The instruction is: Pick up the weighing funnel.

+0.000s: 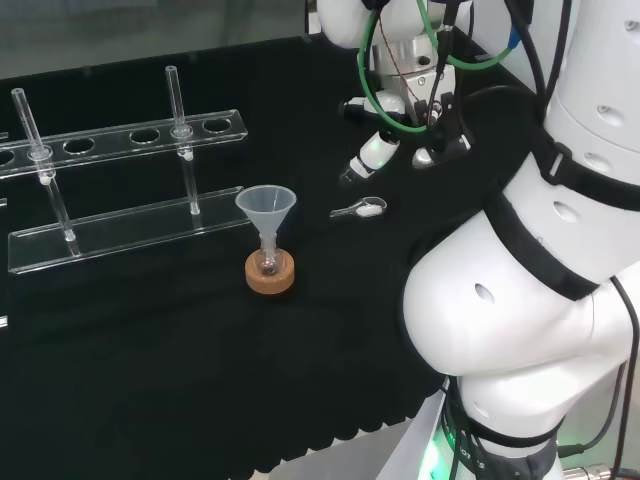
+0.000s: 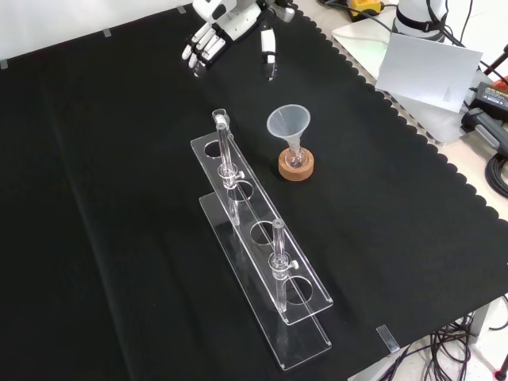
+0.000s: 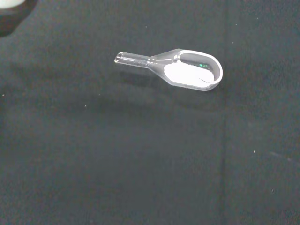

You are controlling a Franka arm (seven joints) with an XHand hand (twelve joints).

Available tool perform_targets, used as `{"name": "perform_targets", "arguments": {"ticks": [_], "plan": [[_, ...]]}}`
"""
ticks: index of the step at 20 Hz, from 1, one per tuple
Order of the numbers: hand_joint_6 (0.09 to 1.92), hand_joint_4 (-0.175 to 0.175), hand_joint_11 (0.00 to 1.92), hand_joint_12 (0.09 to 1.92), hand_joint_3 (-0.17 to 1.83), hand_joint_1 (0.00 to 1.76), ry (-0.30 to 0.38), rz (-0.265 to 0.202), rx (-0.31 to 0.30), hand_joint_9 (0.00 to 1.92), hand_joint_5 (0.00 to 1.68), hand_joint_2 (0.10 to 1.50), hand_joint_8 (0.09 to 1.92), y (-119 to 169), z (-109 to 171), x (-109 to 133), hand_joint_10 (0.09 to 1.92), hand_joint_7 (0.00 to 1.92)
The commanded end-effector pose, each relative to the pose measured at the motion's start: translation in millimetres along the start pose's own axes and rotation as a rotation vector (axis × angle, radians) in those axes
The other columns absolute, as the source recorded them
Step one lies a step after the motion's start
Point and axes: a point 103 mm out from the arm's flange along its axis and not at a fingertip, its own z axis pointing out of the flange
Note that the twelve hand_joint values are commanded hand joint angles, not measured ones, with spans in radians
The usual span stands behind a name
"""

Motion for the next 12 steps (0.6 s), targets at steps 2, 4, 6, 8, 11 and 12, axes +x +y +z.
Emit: {"name": "perform_targets", "arguments": {"ticks": [2,4,6,8,11,12], "plan": [[0.09,-0.006,0.00,0.45,0.01,0.67,-0.041,0.023,0.111,0.04,0.22,0.64,0.42,16.8,-6.8,-1.2,0.62,0.31],[0.09,0.006,0.00,0.61,0.01,0.68,-0.047,0.034,0.126,0.02,0.26,0.64,0.45,24.5,-8.0,-1.2,0.72,0.32],[0.09,0.015,0.00,0.76,0.01,0.69,-0.066,0.035,0.138,0.04,0.31,0.64,0.47,36.7,-10.3,-4.8,0.76,0.35],[0.09,0.019,0.00,0.84,0.01,0.70,-0.067,0.026,0.149,0.07,0.35,0.65,0.49,48.3,-12.6,-12.7,0.77,0.38],[0.09,0.027,0.00,0.90,0.01,0.72,-0.070,0.018,0.185,0.12,0.40,0.65,0.48,61.7,-7.6,-20.1,0.76,0.44],[0.09,0.032,0.00,0.92,0.01,0.73,-0.066,0.017,0.195,0.14,0.43,0.65,0.47,65.2,-3.8,-21.6,0.75,0.46]]}}
